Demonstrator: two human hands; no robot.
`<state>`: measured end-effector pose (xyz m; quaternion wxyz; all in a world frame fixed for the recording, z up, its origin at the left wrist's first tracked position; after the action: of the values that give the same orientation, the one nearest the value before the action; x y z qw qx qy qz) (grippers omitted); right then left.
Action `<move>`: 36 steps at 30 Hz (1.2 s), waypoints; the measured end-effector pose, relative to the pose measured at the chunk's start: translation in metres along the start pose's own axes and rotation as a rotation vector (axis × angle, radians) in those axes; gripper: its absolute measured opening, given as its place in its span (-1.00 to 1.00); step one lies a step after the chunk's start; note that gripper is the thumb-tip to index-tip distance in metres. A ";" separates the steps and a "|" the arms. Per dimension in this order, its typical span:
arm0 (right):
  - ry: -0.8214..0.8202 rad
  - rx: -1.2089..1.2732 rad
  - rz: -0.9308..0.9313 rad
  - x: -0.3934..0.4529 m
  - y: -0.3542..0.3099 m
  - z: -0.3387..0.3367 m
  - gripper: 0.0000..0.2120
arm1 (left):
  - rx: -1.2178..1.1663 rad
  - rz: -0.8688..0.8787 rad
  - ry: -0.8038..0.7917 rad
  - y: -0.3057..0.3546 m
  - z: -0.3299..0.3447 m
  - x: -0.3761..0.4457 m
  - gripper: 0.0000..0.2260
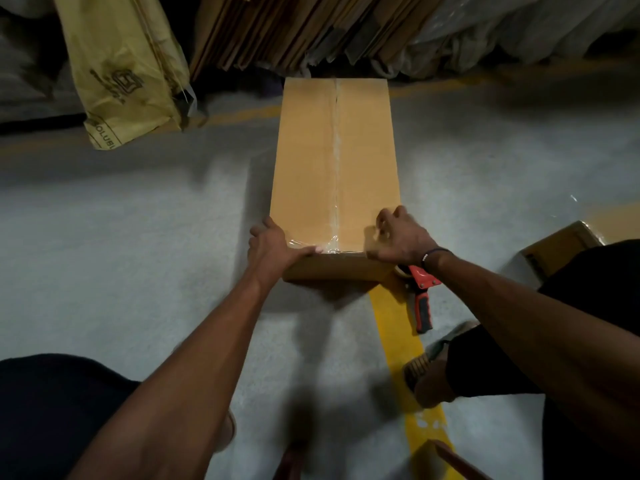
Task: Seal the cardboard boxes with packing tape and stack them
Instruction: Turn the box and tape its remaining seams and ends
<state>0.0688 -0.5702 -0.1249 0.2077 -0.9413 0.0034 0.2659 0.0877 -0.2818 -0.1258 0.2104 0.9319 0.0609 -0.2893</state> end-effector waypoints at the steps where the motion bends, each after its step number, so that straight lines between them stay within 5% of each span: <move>1: 0.153 0.042 0.088 -0.005 0.001 -0.007 -0.19 | -0.062 -0.063 -0.001 0.000 0.004 0.001 0.30; 3: 0.280 0.193 0.287 -0.010 0.005 -0.005 0.07 | -0.183 -0.141 -0.001 0.003 0.012 0.006 0.35; 6: 0.124 0.447 0.463 -0.005 0.005 0.028 0.45 | -0.269 -0.177 0.027 0.004 0.021 0.015 0.32; 9: 0.138 0.448 0.458 -0.002 0.006 0.035 0.56 | -0.308 -0.212 0.051 -0.002 0.021 0.019 0.26; 15: 0.208 0.501 0.389 -0.009 0.028 0.020 0.16 | -0.476 -0.193 0.056 -0.040 0.006 0.027 -0.23; 21: 0.140 0.644 0.307 -0.010 0.048 0.015 0.13 | -0.732 -0.168 -0.009 -0.073 0.012 0.035 -0.45; 25: 0.031 0.673 0.357 0.005 0.049 0.018 0.05 | -0.643 -0.102 -0.012 -0.050 0.002 0.032 -0.66; 36: 0.138 0.945 0.317 0.079 0.067 0.012 -0.04 | -0.614 0.007 -0.003 -0.009 -0.002 0.089 -0.34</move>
<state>0.1234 -0.6185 -0.1999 0.5675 -0.7478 0.2799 0.2010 0.1603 -0.2738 -0.1782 0.4834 0.8244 0.1420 -0.2578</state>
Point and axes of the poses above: each hand's wrist, its own x-axis towards the middle knuckle, its own z-axis out of the palm, y = z × x, the point moved 8 cm from there along x, towards the middle knuckle, and after that the axes turned 11 degrees about -y, right-handed, at the moved point
